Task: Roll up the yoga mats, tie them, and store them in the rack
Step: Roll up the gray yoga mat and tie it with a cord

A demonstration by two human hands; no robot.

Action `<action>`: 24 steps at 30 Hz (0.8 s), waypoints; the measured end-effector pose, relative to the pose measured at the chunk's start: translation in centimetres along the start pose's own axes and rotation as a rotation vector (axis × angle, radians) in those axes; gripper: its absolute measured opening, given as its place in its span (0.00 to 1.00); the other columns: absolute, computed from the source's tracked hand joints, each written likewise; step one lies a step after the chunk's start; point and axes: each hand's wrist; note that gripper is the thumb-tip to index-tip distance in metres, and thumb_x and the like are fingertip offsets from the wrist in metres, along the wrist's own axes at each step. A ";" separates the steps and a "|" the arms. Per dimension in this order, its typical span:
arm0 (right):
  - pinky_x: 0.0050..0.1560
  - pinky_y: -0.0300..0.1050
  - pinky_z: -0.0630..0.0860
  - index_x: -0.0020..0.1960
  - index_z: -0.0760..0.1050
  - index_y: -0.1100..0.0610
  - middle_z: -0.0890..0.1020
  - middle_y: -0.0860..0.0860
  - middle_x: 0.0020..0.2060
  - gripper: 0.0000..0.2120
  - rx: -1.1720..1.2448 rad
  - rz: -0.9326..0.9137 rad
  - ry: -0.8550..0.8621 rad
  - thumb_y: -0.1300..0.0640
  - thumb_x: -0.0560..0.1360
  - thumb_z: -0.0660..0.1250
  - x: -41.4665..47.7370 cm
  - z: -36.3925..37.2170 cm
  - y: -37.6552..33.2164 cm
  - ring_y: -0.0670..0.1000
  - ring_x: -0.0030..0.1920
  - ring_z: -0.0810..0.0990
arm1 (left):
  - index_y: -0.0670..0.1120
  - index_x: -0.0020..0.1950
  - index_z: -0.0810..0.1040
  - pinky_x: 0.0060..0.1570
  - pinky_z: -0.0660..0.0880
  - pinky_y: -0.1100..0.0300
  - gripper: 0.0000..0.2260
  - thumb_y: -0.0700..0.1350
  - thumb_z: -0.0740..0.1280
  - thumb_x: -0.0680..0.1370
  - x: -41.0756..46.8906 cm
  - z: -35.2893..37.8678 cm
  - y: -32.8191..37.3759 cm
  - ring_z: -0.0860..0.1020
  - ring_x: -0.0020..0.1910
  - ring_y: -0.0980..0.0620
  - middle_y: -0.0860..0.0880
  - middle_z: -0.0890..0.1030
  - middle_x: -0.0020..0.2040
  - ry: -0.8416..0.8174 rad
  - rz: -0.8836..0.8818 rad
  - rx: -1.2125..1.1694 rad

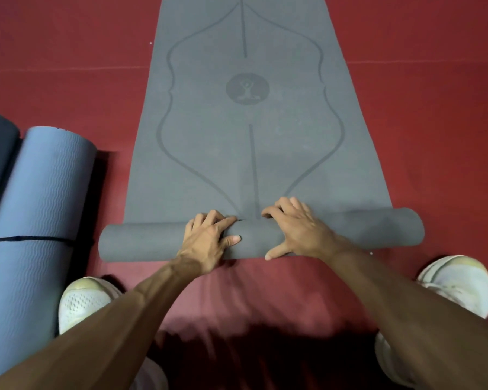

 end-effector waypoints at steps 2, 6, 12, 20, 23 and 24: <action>0.60 0.46 0.60 0.68 0.67 0.47 0.68 0.48 0.57 0.39 -0.036 -0.010 0.046 0.32 0.63 0.70 -0.3 -0.2 0.1 0.51 0.58 0.66 | 0.58 0.72 0.67 0.62 0.56 0.57 0.20 0.57 0.57 0.81 1.1 -0.6 0.1 0.65 0.62 0.50 0.53 0.71 0.61 -0.038 -0.015 -0.004; 0.56 0.49 0.62 0.64 0.75 0.54 0.77 0.52 0.53 0.31 -0.073 -0.011 0.364 0.35 0.70 0.58 -1.6 1.3 -0.3 0.56 0.54 0.77 | 0.56 0.73 0.66 0.63 0.59 0.51 0.19 0.56 0.55 0.82 3.7 -1.9 -0.1 0.66 0.66 0.48 0.50 0.72 0.65 -0.150 -0.057 -0.006; 0.69 0.63 0.63 0.72 0.66 0.61 0.74 0.58 0.65 0.44 -0.255 0.042 0.377 0.37 0.65 0.71 -2.0 3.9 -1.1 0.60 0.66 0.71 | 0.52 0.69 0.64 0.61 0.58 0.51 0.22 0.54 0.65 0.78 6.5 -2.6 -0.5 0.64 0.65 0.48 0.49 0.68 0.64 -0.113 -0.171 -0.182; 0.62 0.57 0.65 0.69 0.68 0.58 0.76 0.54 0.56 0.51 -0.287 0.148 0.230 0.27 0.56 0.70 1.5 1.5 -0.6 0.56 0.56 0.74 | 0.49 0.63 0.69 0.63 0.58 0.53 0.14 0.54 0.60 0.81 8.8 -2.5 -0.8 0.69 0.64 0.49 0.48 0.74 0.62 -0.018 -0.152 -0.124; 0.62 0.54 0.61 0.68 0.65 0.52 0.73 0.51 0.58 0.49 -0.236 0.181 0.120 0.26 0.57 0.69 2.7 0.4 -0.4 0.54 0.59 0.71 | 0.47 0.57 0.71 0.57 0.64 0.52 0.12 0.53 0.55 0.82 8.6 -2.5 -0.5 0.74 0.58 0.44 0.46 0.79 0.56 0.065 -0.122 -0.022; 0.62 0.53 0.61 0.67 0.65 0.51 0.72 0.50 0.58 0.47 -0.213 0.193 0.107 0.26 0.56 0.70 3.0 0.1 -0.3 0.53 0.60 0.70 | 0.47 0.55 0.72 0.55 0.65 0.52 0.12 0.53 0.54 0.83 8.2 -2.4 -0.2 0.75 0.56 0.43 0.45 0.79 0.54 0.108 -0.104 0.022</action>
Point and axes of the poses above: each hand's wrist, its own x-axis towards the middle knuckle, its own z-axis out of the palm, y = z × x
